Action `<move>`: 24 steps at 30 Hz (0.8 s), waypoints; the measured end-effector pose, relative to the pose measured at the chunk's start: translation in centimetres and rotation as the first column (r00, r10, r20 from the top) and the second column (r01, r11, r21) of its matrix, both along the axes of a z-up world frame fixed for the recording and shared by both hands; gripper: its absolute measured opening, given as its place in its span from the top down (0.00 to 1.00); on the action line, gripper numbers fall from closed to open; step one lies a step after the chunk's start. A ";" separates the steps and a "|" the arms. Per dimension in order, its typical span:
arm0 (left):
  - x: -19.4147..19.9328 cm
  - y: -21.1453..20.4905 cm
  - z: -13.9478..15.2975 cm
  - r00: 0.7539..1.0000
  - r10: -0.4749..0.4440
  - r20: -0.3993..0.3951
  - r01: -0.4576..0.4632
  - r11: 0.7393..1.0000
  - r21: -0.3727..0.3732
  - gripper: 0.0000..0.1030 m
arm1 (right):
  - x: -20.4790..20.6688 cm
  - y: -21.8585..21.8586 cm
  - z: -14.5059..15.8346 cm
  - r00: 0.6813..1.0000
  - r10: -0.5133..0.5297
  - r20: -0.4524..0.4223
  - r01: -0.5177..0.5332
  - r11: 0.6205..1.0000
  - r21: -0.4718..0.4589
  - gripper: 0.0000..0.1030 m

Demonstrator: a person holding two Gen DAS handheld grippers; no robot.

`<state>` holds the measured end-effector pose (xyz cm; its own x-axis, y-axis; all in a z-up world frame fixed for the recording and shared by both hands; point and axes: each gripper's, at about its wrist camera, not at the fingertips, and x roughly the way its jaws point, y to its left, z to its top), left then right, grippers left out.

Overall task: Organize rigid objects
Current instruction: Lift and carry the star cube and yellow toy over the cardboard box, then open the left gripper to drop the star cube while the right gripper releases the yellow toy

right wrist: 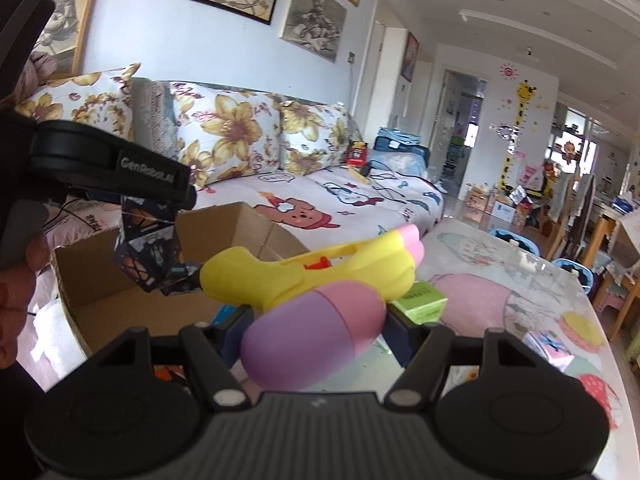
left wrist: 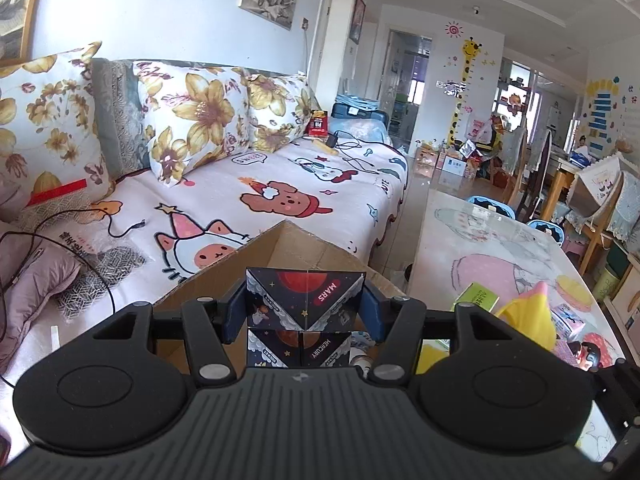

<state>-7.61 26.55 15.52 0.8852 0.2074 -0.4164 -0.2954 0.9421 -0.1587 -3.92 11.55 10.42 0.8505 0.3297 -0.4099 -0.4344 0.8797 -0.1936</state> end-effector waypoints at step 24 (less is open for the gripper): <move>0.2 1.8 -0.8 0.989 0.118 -0.093 -0.120 0.993 -0.014 0.31 | 0.6 9.2 -4.8 0.936 0.339 -0.094 -0.350 0.925 -0.149 0.25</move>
<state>-7.42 28.31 14.68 0.8124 0.2999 -0.5000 -0.4191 0.8966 -0.1432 -3.30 20.71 5.63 0.6655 0.5231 -0.5324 -0.7217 0.6328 -0.2805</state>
